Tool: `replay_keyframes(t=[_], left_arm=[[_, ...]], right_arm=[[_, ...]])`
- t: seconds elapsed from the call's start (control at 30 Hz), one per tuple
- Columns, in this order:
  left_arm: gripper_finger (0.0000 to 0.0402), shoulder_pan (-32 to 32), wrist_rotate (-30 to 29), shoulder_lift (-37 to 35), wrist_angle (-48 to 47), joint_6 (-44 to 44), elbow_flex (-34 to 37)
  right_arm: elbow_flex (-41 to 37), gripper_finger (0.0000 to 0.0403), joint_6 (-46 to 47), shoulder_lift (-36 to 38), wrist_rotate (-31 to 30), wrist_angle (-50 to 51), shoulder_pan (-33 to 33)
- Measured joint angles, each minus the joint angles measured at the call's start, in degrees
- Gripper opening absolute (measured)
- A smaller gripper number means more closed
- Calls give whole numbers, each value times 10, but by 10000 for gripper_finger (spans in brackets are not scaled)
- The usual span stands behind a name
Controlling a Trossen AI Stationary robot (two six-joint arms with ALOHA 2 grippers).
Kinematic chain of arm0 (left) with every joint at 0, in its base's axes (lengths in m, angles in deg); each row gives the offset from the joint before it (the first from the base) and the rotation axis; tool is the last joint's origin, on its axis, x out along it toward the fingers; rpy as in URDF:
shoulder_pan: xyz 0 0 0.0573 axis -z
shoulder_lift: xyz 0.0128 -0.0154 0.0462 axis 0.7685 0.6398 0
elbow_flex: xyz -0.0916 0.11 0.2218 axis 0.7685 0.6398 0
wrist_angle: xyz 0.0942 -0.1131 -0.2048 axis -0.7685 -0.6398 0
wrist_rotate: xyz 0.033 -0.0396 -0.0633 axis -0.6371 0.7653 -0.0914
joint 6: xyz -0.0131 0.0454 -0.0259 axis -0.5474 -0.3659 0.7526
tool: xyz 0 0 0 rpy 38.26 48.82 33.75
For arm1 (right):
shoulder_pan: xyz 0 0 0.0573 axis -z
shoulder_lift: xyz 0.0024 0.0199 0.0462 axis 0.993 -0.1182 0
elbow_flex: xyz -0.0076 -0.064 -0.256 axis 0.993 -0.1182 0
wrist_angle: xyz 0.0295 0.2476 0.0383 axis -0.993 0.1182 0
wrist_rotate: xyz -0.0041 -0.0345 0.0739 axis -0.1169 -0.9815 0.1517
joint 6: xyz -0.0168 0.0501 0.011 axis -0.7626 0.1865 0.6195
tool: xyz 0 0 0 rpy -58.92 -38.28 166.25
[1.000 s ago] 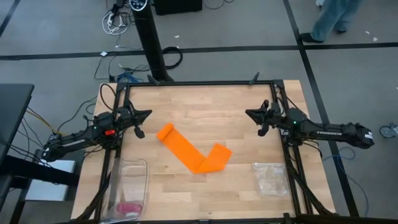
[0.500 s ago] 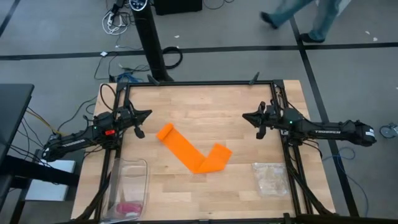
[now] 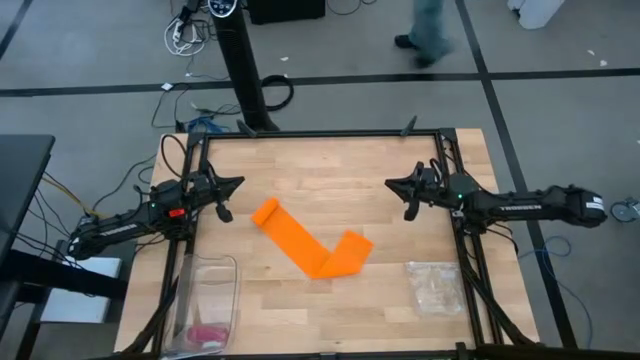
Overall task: Roll bandage
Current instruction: Roll the orange bandage
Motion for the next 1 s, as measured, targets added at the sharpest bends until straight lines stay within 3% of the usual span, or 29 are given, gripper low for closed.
replay_keyframes(t=[0.37, 0.6, 0.77, 1.0], left_arm=[[11, 0, 0, 0, 0, 0, 0], [11, 0, 0, 0, 0, 0, 0], [11, 0, 0, 0, 0, 0, 0], [11, 0, 0, 0, 0, 0, 0]], right_arm=[[0, 36, -64, -48, 3, -45, 4], [3, 82, -61, -93, 63, -111, 16], [38, 108, -72, -138, 67, -111, 17], [103, 64, -88, -213, 93, -98, 16]])
